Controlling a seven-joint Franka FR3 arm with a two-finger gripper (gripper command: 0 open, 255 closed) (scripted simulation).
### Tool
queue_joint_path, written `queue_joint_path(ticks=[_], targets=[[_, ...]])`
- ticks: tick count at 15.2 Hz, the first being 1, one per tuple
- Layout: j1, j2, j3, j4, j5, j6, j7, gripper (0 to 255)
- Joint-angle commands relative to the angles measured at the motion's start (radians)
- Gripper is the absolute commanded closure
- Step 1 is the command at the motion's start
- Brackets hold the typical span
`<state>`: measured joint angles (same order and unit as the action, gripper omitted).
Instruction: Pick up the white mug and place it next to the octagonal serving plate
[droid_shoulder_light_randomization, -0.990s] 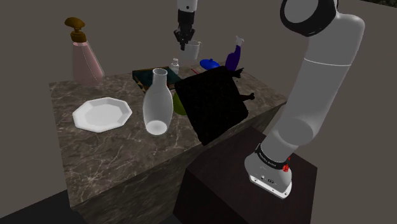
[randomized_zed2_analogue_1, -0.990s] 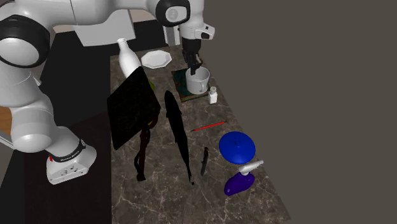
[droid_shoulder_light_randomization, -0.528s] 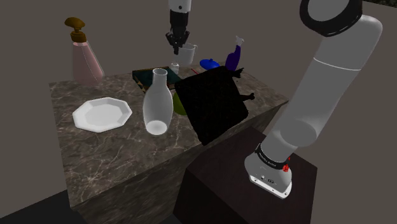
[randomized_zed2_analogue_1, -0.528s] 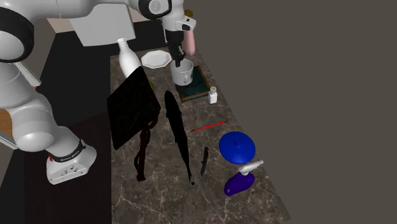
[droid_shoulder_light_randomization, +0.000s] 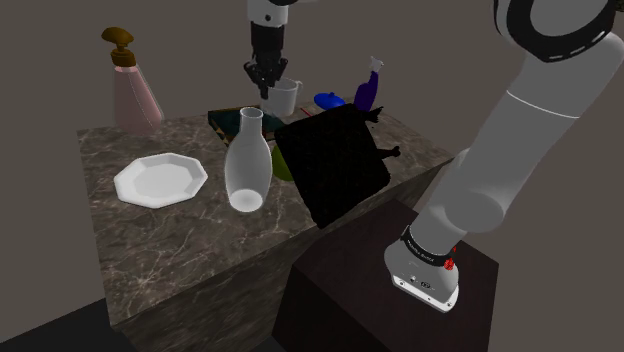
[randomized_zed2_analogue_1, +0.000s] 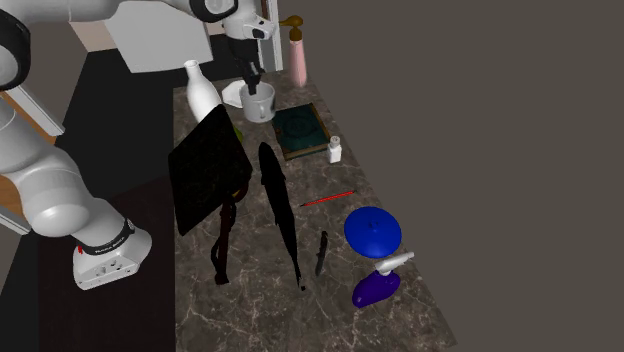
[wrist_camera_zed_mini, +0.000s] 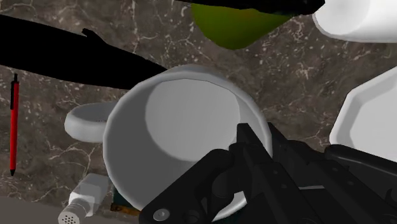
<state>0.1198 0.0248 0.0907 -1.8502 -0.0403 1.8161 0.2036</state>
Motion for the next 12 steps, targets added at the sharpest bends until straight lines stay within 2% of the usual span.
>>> queue_joint_path(ticks=[1, 6, 12], targets=[[0.024, -0.010, 0.023, -0.006, 0.003, -0.005, 0.048, 255], [0.077, -0.029, 0.075, -0.027, 0.013, -0.006, 0.151, 255], [0.077, -0.016, 0.076, -0.093, 0.010, 0.072, 0.154, 255]])
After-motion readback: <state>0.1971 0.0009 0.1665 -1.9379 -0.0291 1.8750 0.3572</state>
